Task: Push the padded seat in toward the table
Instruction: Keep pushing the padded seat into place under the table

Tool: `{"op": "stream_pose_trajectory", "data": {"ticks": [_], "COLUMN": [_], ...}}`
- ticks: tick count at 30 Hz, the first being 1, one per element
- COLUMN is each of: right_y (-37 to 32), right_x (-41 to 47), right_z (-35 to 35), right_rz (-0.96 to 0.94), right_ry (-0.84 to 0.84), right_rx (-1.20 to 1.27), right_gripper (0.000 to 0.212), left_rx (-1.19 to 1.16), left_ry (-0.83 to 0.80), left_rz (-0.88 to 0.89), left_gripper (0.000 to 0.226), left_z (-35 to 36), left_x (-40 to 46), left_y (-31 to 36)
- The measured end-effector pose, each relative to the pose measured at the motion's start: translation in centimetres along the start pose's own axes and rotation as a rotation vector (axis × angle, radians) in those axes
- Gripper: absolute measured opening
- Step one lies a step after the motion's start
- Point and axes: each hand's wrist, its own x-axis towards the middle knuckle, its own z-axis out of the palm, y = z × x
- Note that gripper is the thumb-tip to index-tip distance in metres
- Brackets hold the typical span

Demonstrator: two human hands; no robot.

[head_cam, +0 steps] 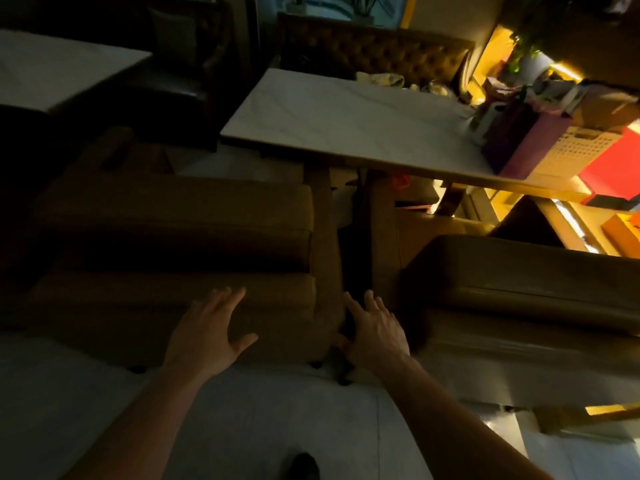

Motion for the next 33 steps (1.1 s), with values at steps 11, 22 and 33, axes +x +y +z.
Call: {"op": "stream_pose_trajectory", "data": {"ticks": [11, 22, 33], "right_y": [-14.7, -16.1, -17.4], "right_x": [12.3, 15.7, 14.9], "right_z": [5.2, 8.4, 9.4], "right_rz": [-0.138, 0.064, 0.113], "right_ry": [0.014, -0.018, 0.013], "right_rx": [-0.109, -0.142, -0.197], "right_gripper": [0.103, 0.105, 0.102], "left_rx": [0.121, 0.185, 0.192], "left_ry": [0.013, -0.077, -0.073], "left_rz": [-0.103, -0.065, 0.045], "left_gripper": [0.097, 0.091, 0.082], "left_z": [-2.3, -2.1, -1.5], "left_x": [6.1, 10.6, 11.4], "left_y": [-21.5, -35.3, -36.9]}}
